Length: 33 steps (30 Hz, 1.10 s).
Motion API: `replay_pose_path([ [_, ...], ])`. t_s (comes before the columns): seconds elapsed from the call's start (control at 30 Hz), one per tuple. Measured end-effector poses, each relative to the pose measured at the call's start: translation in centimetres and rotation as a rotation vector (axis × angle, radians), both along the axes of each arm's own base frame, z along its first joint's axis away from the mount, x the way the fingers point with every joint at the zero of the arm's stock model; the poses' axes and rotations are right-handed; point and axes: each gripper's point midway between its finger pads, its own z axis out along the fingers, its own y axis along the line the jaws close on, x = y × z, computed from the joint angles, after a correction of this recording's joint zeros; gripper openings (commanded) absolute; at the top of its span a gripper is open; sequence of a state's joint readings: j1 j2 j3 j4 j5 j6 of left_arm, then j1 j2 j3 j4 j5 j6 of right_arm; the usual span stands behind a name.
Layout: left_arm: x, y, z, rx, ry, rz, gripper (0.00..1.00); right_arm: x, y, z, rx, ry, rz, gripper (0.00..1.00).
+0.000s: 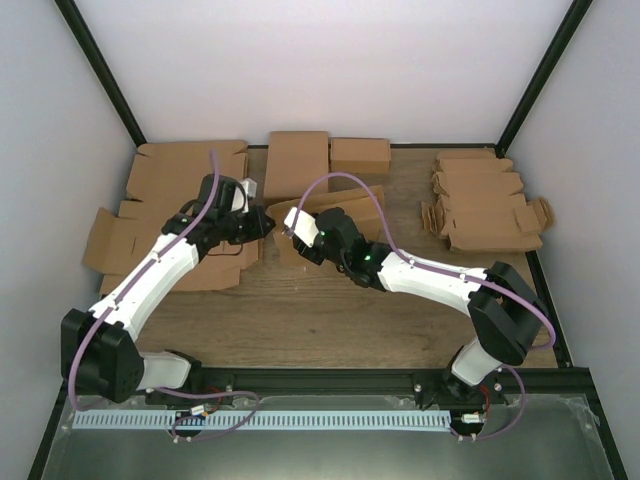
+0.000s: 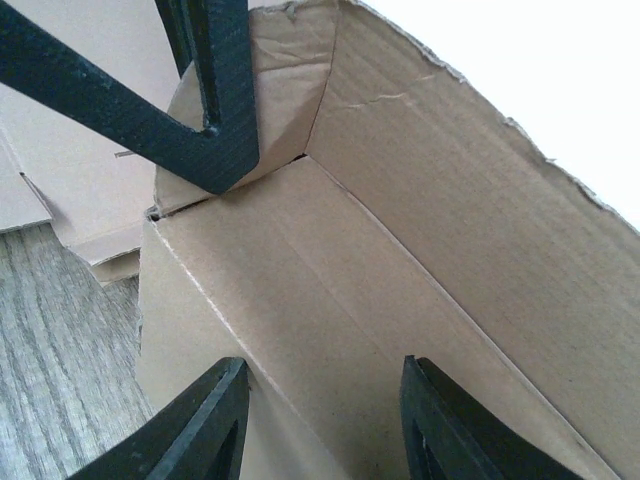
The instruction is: Fold the paper box
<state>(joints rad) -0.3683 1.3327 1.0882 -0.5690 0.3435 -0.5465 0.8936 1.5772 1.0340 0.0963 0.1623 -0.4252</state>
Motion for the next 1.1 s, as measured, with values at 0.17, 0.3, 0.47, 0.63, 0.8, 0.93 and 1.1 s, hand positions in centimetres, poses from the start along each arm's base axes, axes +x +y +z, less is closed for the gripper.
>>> replay_pose_path([
  [0.17,-0.05,0.29,-0.14,0.009,-0.026,0.007,0.04,0.02,0.02,0.07,0.003,-0.002,-0.001,0.44],
  [0.3,0.06,0.45,-0.26,0.030,-0.040,0.012,0.04,0.07,-0.02,0.09,0.002,-0.003,-0.004,0.44],
  [0.47,0.11,0.65,-0.23,0.064,-0.052,0.021,0.04,0.12,-0.04,0.14,0.006,-0.004,-0.008,0.44],
  [0.63,0.07,0.85,-0.22,0.102,-0.051,0.035,0.04,0.15,-0.02,0.22,0.014,-0.002,-0.012,0.44],
  [0.8,0.14,0.53,-0.29,0.126,-0.055,0.035,0.06,0.27,-0.18,0.18,0.014,0.001,-0.026,0.44],
  [0.93,-0.09,0.33,-0.73,0.122,-0.035,0.025,0.18,0.30,-0.25,0.14,0.014,0.002,-0.030,0.44],
  [1.1,-0.59,0.25,-0.89,0.119,0.003,0.019,0.56,0.31,-0.37,-0.02,0.008,0.005,-0.035,0.44],
])
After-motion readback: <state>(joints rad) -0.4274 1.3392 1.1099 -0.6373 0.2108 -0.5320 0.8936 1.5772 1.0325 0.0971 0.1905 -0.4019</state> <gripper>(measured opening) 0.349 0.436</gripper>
